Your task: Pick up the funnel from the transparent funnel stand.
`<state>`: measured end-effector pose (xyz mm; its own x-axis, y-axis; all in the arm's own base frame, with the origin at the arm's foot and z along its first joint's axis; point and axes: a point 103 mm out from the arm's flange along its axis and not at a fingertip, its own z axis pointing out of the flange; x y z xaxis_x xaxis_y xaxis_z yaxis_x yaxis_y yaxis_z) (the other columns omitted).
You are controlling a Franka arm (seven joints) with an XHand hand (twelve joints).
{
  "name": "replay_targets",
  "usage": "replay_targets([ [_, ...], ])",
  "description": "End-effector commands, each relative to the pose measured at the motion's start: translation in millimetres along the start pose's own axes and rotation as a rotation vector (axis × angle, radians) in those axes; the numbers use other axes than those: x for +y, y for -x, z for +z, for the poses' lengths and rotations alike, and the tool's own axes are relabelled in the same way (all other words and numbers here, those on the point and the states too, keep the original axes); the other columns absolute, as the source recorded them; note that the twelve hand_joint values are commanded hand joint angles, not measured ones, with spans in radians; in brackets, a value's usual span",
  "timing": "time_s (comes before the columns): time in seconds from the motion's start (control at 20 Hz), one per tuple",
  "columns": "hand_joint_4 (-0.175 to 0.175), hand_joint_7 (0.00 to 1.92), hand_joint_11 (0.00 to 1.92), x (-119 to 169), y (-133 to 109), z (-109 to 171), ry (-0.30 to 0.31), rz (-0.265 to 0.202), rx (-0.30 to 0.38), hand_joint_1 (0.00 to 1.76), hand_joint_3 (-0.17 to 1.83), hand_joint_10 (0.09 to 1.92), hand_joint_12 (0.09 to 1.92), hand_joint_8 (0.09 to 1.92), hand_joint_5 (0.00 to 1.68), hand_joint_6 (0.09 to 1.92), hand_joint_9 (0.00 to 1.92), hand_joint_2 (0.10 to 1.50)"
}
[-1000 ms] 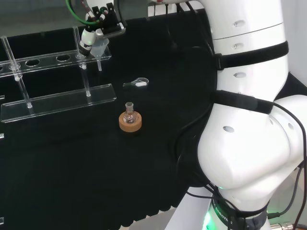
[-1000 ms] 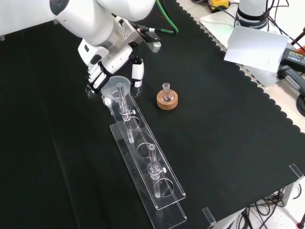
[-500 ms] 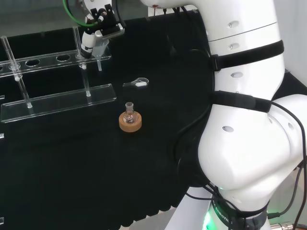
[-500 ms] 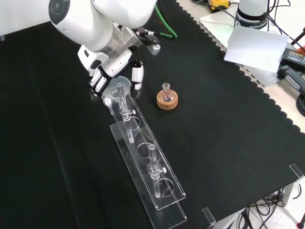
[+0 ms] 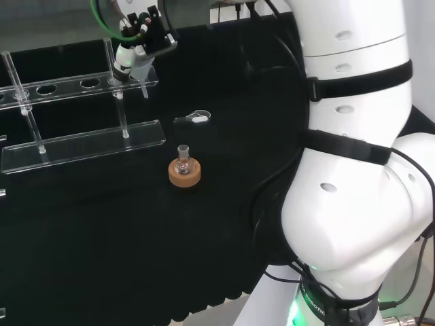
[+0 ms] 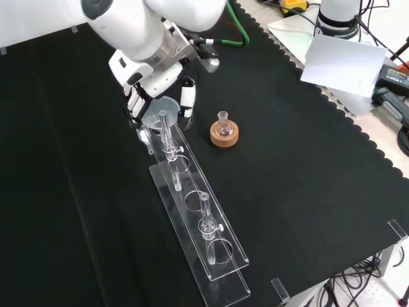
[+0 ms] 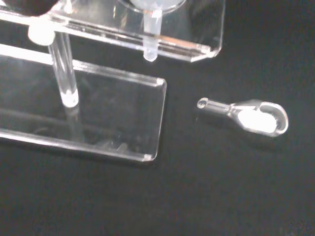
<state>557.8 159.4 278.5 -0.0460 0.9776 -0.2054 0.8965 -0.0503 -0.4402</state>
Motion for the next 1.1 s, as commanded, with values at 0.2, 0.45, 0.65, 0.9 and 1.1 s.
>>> replay_targets([
  [0.2,-0.012,0.84,0.7,-34.6,4.0,-51.8,0.172,0.034,-0.064,0.89,-0.17,0.4,1.25,0.66,0.83,0.59,1.15,1.08],
  [0.45,-0.003,0.86,0.71,-60.7,11.4,-71.1,0.168,0.049,-0.062,0.9,-0.17,0.39,1.24,0.66,0.84,0.63,1.16,1.09],
  [0.65,-0.002,0.86,0.71,-85.8,19.4,-77.6,0.174,0.062,-0.043,0.9,-0.17,0.39,1.23,0.66,0.85,0.64,1.16,1.09],
  [0.9,-0.003,0.87,0.71,-115.5,29.7,-73.9,0.178,0.085,-0.031,0.9,-0.17,0.39,1.23,0.66,0.85,0.64,1.16,1.09],
  [1.1,-0.004,0.87,0.71,-136.8,35.6,-66.7,0.175,0.098,-0.021,0.89,-0.17,0.39,1.23,0.66,0.85,0.65,1.16,1.1],
])
